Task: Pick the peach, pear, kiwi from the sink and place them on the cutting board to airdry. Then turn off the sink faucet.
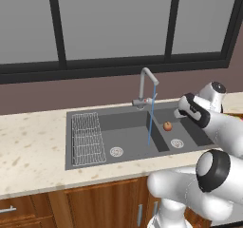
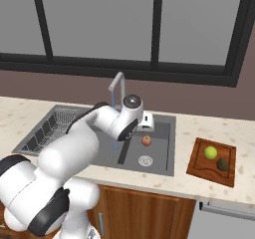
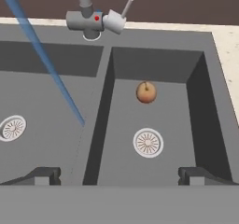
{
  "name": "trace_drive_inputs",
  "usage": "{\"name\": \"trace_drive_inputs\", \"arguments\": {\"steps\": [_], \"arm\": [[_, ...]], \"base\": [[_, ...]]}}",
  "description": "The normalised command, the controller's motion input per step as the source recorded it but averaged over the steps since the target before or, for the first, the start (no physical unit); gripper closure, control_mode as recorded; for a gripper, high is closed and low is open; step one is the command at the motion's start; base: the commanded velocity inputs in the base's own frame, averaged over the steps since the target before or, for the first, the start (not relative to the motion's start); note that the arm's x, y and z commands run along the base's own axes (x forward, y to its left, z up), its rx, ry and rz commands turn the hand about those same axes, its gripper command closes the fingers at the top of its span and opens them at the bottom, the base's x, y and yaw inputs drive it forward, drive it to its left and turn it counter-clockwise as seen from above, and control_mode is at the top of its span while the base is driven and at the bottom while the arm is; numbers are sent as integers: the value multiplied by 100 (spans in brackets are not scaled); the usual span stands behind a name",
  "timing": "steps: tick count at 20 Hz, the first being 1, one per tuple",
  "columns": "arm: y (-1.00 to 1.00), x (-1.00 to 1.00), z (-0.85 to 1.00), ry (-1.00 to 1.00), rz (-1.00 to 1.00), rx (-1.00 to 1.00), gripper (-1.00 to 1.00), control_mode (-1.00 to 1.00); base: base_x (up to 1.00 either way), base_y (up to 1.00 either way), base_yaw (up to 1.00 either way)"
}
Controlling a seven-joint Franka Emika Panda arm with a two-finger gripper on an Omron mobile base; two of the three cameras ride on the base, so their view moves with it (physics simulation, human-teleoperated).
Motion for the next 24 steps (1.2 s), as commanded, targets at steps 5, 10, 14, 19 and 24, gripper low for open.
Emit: {"name": "trace_drive_inputs", "arguments": {"steps": [5, 10, 14, 19, 24], "arm": [[0, 17, -29, 6, 2, 0, -100, -100], [0, 12, -19, 1, 4, 0, -100, -100], [-1, 13, -13, 0, 5, 0, -100, -100], [-4, 12, -18, 0, 4, 0, -100, -100], [-1, 13, -13, 0, 4, 0, -100, -100]], "base": [[0, 0, 0], [0, 0, 0], [0, 0, 0], [0, 0, 0], [0, 0, 0]]}}
